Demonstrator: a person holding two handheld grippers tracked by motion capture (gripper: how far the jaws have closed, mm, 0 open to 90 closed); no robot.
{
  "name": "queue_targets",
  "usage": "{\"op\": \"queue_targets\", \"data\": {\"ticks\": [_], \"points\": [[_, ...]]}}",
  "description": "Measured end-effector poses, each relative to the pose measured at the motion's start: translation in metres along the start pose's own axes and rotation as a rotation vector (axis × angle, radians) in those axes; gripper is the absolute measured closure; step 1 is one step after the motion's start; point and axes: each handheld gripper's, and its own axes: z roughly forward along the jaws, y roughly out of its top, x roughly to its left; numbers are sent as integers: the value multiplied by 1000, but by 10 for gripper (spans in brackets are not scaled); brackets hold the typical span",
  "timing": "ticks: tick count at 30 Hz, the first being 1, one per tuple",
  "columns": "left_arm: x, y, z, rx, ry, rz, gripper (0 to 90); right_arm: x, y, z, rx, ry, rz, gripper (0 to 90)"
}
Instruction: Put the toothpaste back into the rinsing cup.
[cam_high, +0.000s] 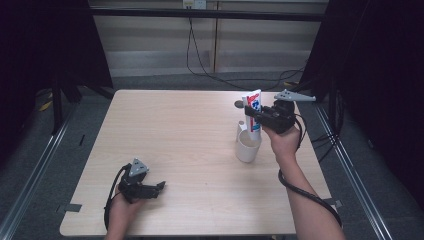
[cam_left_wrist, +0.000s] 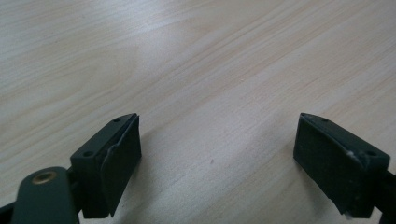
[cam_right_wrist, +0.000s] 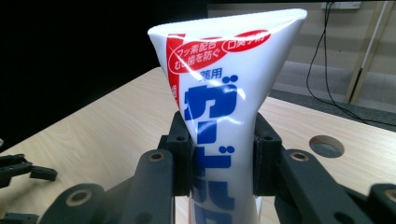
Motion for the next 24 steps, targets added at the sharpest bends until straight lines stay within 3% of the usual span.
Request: {"op": "queue_targets", "data": {"ticks": [9, 24], "points": [[0, 0, 0, -3, -1, -4, 149, -4, -9, 5, -6, -3, 17, 671], [0, 0, 0, -3, -1, -5, 149, -3, -27, 13, 25, -18, 4, 661]]}}
